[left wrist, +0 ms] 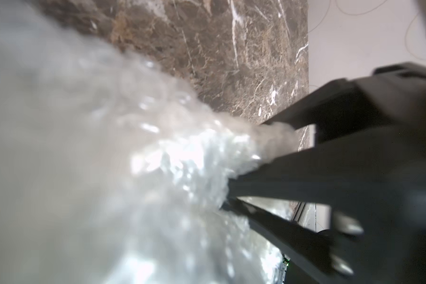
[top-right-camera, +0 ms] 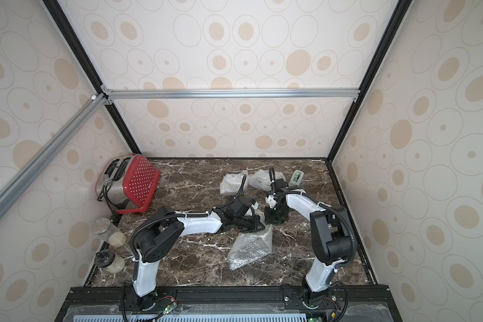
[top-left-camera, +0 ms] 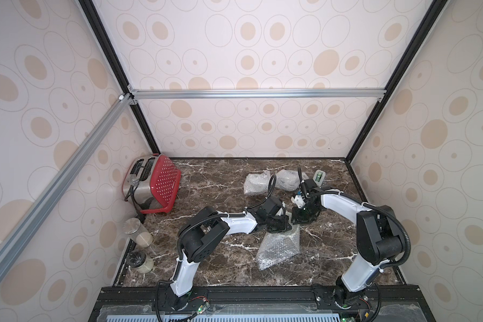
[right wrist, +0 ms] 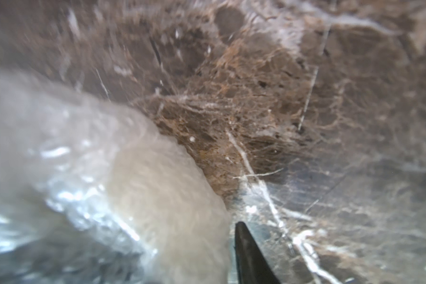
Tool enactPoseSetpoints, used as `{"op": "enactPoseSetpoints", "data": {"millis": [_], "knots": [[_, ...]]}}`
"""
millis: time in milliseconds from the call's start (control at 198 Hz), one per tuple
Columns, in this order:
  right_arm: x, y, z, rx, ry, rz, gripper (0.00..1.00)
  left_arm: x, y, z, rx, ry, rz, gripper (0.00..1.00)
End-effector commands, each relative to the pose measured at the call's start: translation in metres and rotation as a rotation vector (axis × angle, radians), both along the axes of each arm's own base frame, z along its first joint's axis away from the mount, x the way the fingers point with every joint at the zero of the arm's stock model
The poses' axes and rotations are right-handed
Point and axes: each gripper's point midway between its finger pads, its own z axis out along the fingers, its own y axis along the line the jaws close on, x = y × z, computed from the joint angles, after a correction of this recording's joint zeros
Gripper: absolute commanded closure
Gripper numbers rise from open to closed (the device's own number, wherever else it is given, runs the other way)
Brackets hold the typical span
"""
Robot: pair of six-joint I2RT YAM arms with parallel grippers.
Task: Wrap bowls in bubble wrap
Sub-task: Wrap the bowl in bubble wrap.
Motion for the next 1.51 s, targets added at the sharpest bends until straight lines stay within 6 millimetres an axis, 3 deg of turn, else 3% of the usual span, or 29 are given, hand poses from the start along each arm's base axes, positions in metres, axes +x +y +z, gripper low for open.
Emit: {"op": "enactPoseSetpoints", "data": {"millis": [0,167,385,425,531,703,997,1295,1508], "knots": [[0.0,-0.001,0.024,0.075,-0.038,-0.021,0.57,-0.015,0.014,-0.04,0.116,0.079,-0.026,0.98],[0.001,-0.01,0.041,0.12,-0.073,-0.052,0.54,-0.011,0.017,-0.034,0.112,0.071,-0.026,0.98],[0.004,0.008,0.054,0.22,-0.11,-0.001,0.46,-0.006,0.016,-0.019,0.108,0.042,-0.033,0.98],[0.003,0.008,0.053,0.216,-0.107,0.005,0.37,-0.006,0.015,-0.017,0.107,0.037,-0.033,0.98],[0.0,0.013,0.048,0.225,-0.097,0.023,0.33,-0.006,0.014,-0.017,0.106,0.039,-0.037,0.98],[-0.003,0.013,0.03,0.161,-0.046,0.041,0.31,-0.006,0.015,-0.016,0.105,0.038,-0.039,0.98],[-0.005,0.02,0.015,0.12,-0.006,0.081,0.31,-0.005,0.015,-0.013,0.102,0.033,-0.036,0.98],[0.004,0.023,-0.007,0.1,0.014,0.067,0.36,-0.006,0.015,-0.011,0.095,0.032,-0.035,0.98],[0.006,0.012,-0.02,0.033,0.02,0.038,0.6,-0.007,0.02,-0.005,0.097,0.022,-0.027,0.98]]}}
